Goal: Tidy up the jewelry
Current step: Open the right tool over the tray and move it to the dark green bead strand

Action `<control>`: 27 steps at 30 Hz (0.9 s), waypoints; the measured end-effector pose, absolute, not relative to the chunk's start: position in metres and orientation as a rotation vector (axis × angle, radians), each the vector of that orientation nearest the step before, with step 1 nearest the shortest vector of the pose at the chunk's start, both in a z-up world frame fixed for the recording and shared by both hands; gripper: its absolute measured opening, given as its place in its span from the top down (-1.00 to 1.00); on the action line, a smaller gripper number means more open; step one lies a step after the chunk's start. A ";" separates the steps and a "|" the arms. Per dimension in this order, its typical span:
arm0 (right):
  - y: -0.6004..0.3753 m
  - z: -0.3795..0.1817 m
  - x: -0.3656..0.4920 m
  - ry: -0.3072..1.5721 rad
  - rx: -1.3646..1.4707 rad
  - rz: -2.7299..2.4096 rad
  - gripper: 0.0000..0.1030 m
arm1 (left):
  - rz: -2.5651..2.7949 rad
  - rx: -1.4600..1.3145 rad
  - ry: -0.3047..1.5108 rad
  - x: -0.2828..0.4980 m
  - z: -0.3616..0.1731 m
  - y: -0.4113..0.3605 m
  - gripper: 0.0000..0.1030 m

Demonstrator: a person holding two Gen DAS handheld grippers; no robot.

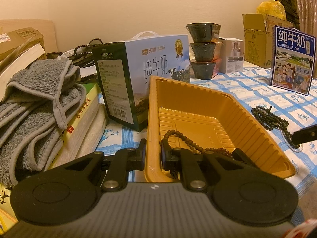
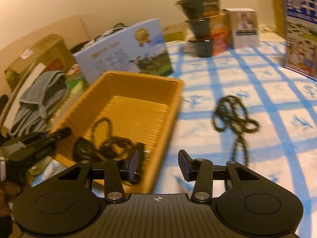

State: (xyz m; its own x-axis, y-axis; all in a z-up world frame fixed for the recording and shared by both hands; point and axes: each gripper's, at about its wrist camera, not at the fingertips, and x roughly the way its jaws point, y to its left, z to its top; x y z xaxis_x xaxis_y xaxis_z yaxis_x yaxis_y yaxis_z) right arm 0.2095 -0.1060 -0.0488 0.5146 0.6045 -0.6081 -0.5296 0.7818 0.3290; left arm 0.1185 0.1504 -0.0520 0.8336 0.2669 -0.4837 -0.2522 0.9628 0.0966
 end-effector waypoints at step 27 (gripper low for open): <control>-0.190 -0.065 0.215 0.815 0.106 0.430 0.13 | 0.279 0.020 0.527 0.120 -0.055 0.155 0.74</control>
